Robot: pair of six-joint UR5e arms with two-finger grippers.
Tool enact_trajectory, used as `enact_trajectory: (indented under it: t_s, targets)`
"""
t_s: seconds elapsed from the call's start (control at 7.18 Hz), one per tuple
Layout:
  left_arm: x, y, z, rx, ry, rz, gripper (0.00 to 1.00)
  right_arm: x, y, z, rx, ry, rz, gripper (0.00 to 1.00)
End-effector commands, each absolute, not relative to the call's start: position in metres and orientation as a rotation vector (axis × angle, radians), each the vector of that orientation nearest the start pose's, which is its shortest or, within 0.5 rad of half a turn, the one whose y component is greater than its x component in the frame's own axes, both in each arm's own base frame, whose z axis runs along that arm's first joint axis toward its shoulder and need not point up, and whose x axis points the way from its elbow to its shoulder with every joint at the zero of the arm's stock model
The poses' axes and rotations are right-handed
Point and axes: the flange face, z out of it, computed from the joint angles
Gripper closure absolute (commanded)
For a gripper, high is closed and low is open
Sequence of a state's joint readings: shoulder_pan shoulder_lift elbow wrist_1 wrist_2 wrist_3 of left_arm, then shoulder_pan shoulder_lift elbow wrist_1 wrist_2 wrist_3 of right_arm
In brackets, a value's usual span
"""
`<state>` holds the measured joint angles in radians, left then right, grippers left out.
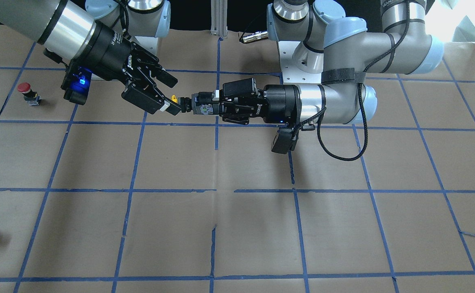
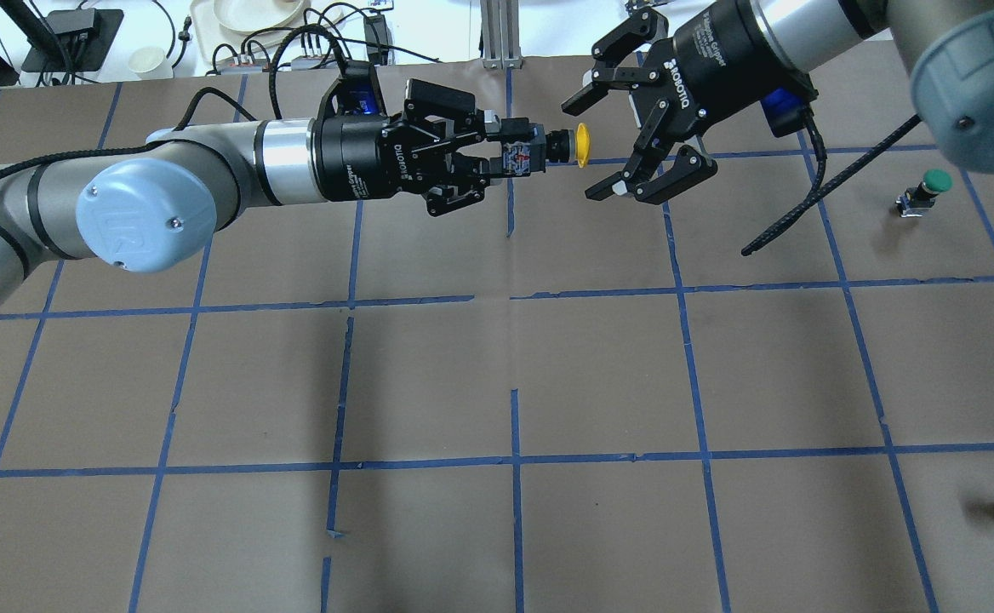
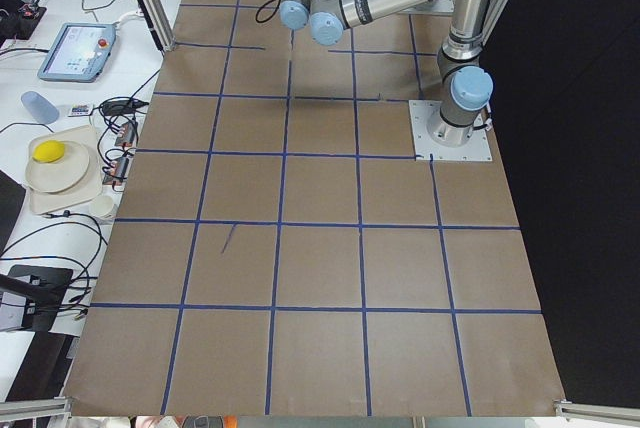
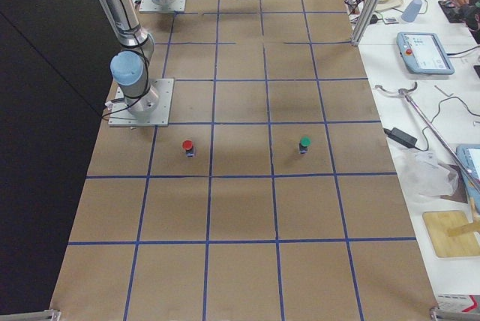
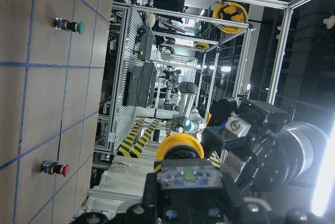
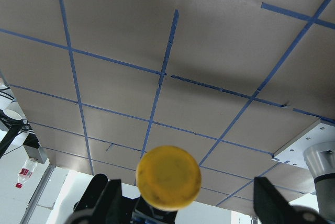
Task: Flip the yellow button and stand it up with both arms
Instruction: 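Hold the button out with the left gripper while the right gripper approaches its yellow cap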
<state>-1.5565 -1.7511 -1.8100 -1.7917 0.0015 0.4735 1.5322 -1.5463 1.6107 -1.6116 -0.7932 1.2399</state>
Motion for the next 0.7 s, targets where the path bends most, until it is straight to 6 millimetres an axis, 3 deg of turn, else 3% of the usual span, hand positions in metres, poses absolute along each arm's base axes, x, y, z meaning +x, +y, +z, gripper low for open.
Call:
enact_trajectory:
  t_s: [0.0,0.42,0.56]
  targets:
    - [-0.2258,-0.5172,0.3615,0.141,-1.567,-0.121,0.98,0.1860,-0.5100,0.4849,1.470,1.961,0.594,0.22]
    - [-0.2258,-0.5169,0.3623,0.139,-1.567,-0.119,0.98,0.1854,-0.5120,0.4857,1.461,1.969,0.567,0.77]
    - [-0.2258,-0.5166,0.3631,0.138,-1.567,-0.118,0.98,0.1852,-0.5121,0.4864,1.461,1.970,0.565,0.87]
